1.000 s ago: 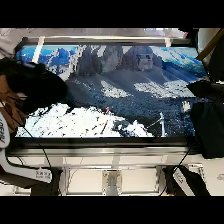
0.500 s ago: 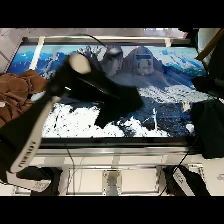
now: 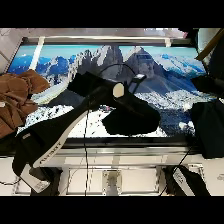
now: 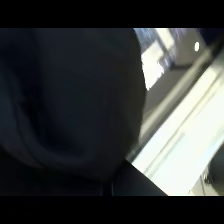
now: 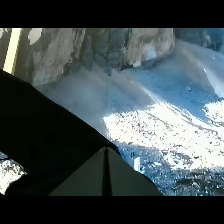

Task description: Fold the clothes and pants, and hang the long-sleeved shirts on hangers.

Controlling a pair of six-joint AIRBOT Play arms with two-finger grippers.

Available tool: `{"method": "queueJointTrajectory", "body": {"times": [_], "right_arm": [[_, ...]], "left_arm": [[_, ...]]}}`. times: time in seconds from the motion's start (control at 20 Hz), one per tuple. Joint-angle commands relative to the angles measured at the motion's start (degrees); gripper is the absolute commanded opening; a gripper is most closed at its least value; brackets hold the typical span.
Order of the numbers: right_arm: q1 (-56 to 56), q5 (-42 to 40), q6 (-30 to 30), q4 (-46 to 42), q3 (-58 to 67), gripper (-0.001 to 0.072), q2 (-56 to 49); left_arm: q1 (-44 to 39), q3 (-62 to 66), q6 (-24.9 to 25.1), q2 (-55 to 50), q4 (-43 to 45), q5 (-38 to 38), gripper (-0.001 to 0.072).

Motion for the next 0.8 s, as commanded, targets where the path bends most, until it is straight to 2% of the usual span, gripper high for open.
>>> {"method": "queueJointTrajectory", "body": {"times": [0.0, 0.1, 0.15, 0.25, 0.4, 0.55, 0.65, 0.75], "right_arm": [[0.0, 0.0, 0.0, 0.0, 0.1, 0.0018, 0.0], [0.0, 0.0, 0.0, 0.0, 0.1, 0.0018, 0.0], [0.0, 0.0, 0.0, 0.0, 0.1, 0.0017, 0.0], [0.0, 0.0, 0.0, 0.0, 0.1, 0.0018, 0.0], [0.0, -0.4, 0.0, 0.0, 0.0, 0.0018, 0.0], [0.0, -8.3, 1.0, 1.8, 0.1, 0.0018, 0.0], [0.0, -10.6, 1.3, 2.3, 0.9, 0.0018, 0.0], [0.0, -16.8, 1.3, 2.3, 1.7, 0.0018, 0.0]], "left_arm": [[5.0, 0.0, -1.2, 1.4, 0.3, 1.1, 0.0019], [8.5, 0.0, -1.2, 2.9, 0.3, 1.1, 0.0020], [10.4, 0.0, -1.2, 3.8, 0.6, 1.1, 0.0077], [15.6, 0.0, -0.8, 6.1, 2.8, 1.2, 0.0709], [24.7, 0.0, -1.0, 8.0, 5.0, 1.0, 0.0716], [32.8, 0.0, -1.0, 7.2, 8.7, 1.4, 0.0716], [38.3, 0.0, -4.1, 5.2, 13.5, 1.4, 0.0716], [43.3, 0.0, -5.1, 2.2, 13.8, 1.0, 0.0716]]}}
